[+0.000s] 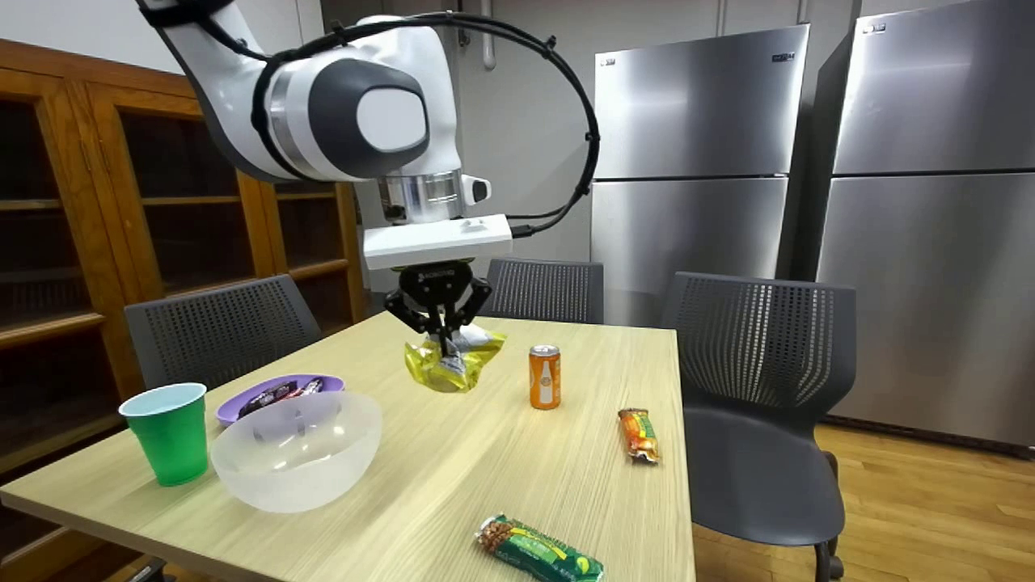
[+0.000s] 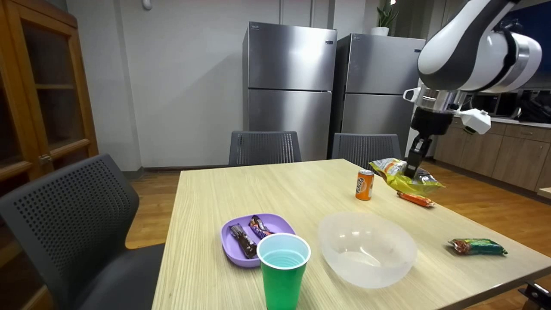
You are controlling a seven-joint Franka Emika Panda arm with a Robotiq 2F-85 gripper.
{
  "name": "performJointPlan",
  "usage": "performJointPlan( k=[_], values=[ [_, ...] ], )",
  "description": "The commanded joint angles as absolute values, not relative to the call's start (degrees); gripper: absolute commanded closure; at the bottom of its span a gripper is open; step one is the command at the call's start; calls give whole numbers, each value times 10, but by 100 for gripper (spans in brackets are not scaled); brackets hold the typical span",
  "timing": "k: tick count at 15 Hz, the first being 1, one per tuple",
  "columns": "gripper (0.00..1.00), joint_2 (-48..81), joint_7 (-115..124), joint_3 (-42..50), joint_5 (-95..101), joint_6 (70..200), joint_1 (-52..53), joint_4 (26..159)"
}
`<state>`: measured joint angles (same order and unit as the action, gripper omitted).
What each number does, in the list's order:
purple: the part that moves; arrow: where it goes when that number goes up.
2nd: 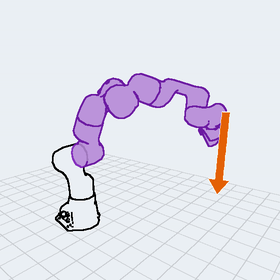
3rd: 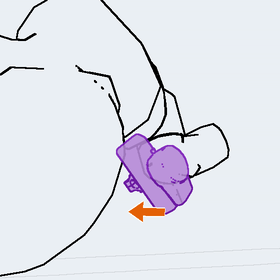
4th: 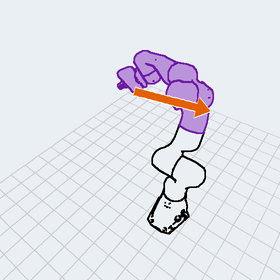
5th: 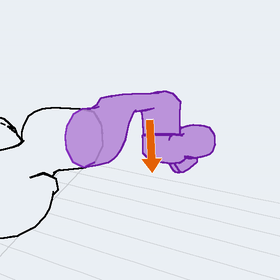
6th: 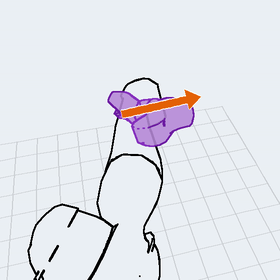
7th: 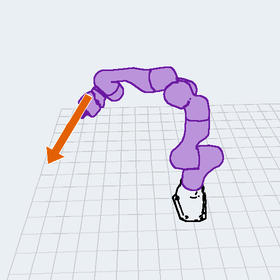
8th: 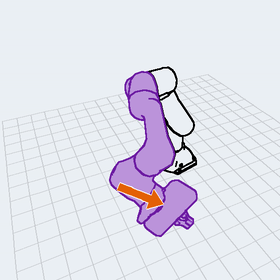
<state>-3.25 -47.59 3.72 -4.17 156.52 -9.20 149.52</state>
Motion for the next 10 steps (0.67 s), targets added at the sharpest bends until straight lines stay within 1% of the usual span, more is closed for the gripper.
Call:
performJointPlan(
  k=[1, 5, 10],
  values=[
    [100, -122, -565, 53, -103, 1512, -43, 1543],
    [100, -168, -590, 63, -106, 1464, 2, 1564],
    [100, -190, -599, 63, -106, 1436, 48, 1586]
  ],
)
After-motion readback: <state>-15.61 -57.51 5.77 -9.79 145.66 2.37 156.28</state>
